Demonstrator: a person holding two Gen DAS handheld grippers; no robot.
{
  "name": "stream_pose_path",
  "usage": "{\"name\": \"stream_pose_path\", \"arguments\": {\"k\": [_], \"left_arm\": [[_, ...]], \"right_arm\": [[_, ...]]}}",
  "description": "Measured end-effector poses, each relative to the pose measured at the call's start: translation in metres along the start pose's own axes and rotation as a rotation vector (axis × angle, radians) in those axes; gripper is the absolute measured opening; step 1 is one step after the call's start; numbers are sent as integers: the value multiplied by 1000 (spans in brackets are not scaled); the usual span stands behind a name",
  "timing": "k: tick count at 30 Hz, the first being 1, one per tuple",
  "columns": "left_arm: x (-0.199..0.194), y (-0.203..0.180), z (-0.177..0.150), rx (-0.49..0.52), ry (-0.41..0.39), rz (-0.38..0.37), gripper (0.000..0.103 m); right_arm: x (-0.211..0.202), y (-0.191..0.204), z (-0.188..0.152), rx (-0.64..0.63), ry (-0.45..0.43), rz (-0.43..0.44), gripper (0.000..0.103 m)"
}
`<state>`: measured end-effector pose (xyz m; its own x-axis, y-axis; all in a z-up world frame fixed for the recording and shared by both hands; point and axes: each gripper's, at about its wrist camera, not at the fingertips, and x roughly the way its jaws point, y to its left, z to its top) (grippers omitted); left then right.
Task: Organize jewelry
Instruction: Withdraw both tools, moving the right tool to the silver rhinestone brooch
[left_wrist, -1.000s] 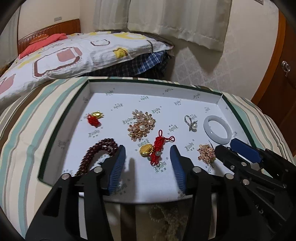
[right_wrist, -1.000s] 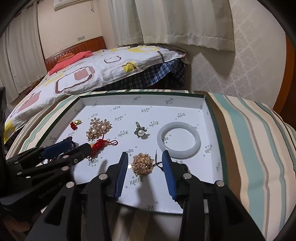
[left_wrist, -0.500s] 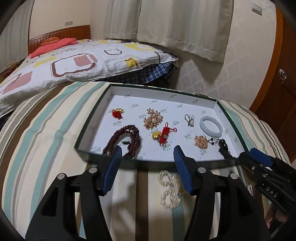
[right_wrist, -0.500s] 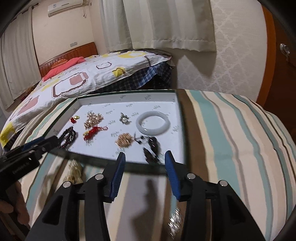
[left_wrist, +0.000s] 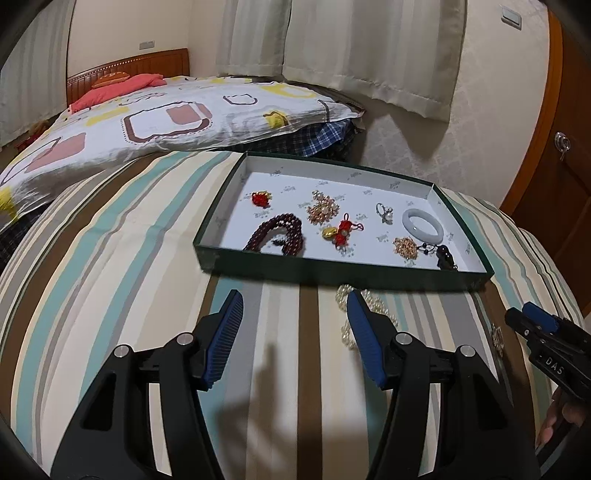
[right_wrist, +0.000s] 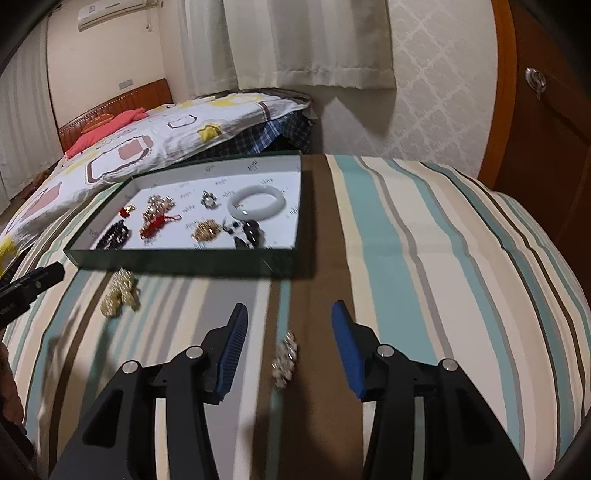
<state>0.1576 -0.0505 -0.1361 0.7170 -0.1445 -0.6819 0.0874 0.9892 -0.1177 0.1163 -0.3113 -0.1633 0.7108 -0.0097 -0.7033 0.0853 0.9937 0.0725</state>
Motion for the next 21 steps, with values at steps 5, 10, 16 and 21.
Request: {"name": "stream_pose_path", "arguments": {"k": [5, 10, 16, 21], "left_arm": [[-6, 5, -9, -3, 8, 14, 57], [-8, 10, -13, -13, 13, 26, 57], [-8, 10, -15, -10, 18, 31, 57], [-5, 7, -16, -5, 23, 23, 57]], "right_arm": [[0, -2, -7, 9, 13, 7, 47], [3, 2, -11, 5, 27, 28, 47], [8, 6, -14, -5, 53, 26, 47], [14, 6, -17, -12, 86, 18, 41]]}}
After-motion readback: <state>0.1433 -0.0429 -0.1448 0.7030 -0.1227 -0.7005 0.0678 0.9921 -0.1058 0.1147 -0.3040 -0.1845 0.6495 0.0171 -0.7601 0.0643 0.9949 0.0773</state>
